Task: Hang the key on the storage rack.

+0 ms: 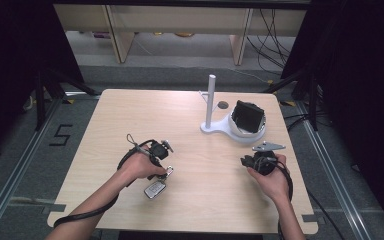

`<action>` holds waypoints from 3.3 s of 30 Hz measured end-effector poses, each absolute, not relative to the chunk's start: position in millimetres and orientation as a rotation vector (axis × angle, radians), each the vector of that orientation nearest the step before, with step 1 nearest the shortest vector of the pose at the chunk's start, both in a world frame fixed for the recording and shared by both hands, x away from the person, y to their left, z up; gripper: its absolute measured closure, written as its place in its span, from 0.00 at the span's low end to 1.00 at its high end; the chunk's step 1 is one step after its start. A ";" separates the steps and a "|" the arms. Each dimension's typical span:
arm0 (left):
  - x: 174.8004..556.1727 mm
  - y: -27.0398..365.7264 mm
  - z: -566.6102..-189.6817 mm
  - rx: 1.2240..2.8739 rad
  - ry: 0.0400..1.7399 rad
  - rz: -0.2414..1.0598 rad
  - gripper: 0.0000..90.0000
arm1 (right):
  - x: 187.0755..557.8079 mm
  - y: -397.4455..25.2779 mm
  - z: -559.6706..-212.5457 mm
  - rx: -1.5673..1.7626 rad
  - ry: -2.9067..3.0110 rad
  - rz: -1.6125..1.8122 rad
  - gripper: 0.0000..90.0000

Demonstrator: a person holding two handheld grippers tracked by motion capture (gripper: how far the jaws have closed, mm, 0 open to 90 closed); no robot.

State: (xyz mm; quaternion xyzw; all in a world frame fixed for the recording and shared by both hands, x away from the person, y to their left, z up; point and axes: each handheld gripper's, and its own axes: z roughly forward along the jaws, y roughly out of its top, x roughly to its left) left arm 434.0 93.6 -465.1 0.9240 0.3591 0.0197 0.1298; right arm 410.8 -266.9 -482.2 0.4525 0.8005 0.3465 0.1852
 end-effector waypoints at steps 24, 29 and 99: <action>437.6 74.3 -477.9 2.764 1.044 0.074 0.65 | 410.6 -263.8 -484.3 1.308 2.281 0.969 0.82; 437.7 72.1 -478.7 2.768 1.046 0.079 0.66 | 410.5 -263.4 -484.1 1.313 2.283 0.970 0.82; 431.5 77.9 -480.4 2.699 0.880 0.077 0.84 | 410.7 -261.2 -485.9 1.314 2.302 0.962 0.78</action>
